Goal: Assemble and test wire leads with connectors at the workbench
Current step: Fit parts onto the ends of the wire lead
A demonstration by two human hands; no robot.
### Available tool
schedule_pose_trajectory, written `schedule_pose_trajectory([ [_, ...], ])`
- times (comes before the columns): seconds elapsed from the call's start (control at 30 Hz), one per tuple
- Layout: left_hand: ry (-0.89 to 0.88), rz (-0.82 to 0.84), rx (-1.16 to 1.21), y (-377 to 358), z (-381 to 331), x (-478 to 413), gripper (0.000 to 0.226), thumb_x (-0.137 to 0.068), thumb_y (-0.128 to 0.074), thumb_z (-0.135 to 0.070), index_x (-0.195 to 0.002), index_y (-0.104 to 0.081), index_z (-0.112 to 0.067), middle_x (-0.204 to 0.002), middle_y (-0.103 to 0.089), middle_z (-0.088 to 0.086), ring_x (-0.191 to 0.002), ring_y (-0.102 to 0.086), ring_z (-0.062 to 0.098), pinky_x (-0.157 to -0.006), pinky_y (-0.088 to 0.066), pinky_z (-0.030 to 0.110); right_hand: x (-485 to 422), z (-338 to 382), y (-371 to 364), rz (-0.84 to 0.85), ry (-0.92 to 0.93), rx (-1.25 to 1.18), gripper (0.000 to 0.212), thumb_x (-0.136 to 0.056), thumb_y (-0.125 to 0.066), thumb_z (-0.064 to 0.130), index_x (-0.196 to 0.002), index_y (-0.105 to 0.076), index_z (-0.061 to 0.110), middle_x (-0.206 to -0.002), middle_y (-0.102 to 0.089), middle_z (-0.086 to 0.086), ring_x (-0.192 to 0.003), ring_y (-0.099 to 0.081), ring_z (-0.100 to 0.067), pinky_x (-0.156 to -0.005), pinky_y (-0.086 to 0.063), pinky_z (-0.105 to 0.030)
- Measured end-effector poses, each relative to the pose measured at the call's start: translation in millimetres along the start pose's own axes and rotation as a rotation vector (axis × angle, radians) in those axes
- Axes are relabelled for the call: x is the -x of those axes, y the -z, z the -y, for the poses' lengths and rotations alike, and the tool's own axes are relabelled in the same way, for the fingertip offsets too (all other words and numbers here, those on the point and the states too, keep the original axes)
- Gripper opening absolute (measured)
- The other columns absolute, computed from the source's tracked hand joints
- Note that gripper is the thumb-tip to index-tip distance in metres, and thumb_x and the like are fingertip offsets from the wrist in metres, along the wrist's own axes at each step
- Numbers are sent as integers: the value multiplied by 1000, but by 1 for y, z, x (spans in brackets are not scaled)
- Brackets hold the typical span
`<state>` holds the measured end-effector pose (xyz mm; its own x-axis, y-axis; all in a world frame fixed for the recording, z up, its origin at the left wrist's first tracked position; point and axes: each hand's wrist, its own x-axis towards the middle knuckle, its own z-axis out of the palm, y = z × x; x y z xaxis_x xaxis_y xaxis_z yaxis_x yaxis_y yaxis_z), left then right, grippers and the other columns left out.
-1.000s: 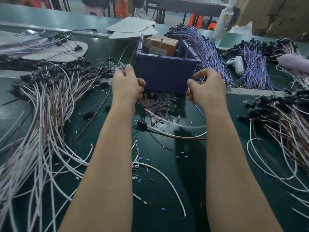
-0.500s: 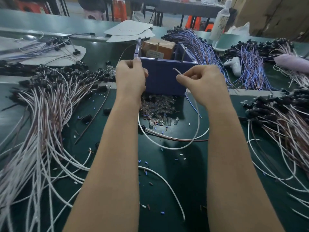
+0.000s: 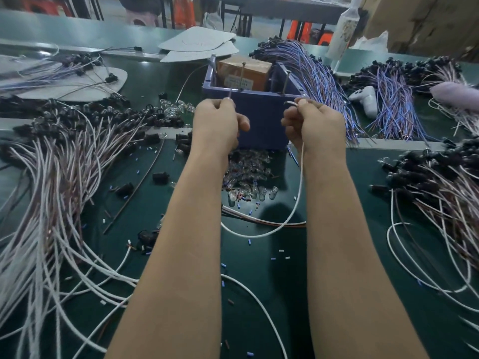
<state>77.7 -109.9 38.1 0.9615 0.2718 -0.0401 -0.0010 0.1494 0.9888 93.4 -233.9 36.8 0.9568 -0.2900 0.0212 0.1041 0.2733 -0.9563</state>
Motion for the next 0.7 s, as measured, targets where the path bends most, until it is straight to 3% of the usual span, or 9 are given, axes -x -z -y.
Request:
schedule_pose_trajectory([
  [0.23,34,11,-16,-10,7,-1,11,-98,-32,-10,-101,-42,-6,-36,-51,-5,-25,-27,5,-33,-20,10,-4,-4,-5,-1,131,33,11,-99,-39,5,-95,-41,15,-81,-69,-1,-53,-62,-6,-53,-47,-17],
  [0.43,42,19,-12,-14,9,-1,13,-100,-31,-13,-106,-41,-8,-41,-56,-2,-32,-32,7,-39,-26,18,-5,-8,-5,21,140,87,10,-100,-41,5,-94,-43,13,-85,-68,0,-51,-60,-3,-54,-47,-16],
  [0.7,36,35,8,-13,12,-2,9,-99,-34,-13,-97,-42,-11,-44,-59,-1,-31,-31,7,-36,-25,15,-5,-12,-5,63,182,221,10,-96,-46,1,-103,-51,7,-88,-67,-4,-54,-57,-4,-56,-47,-14],
])
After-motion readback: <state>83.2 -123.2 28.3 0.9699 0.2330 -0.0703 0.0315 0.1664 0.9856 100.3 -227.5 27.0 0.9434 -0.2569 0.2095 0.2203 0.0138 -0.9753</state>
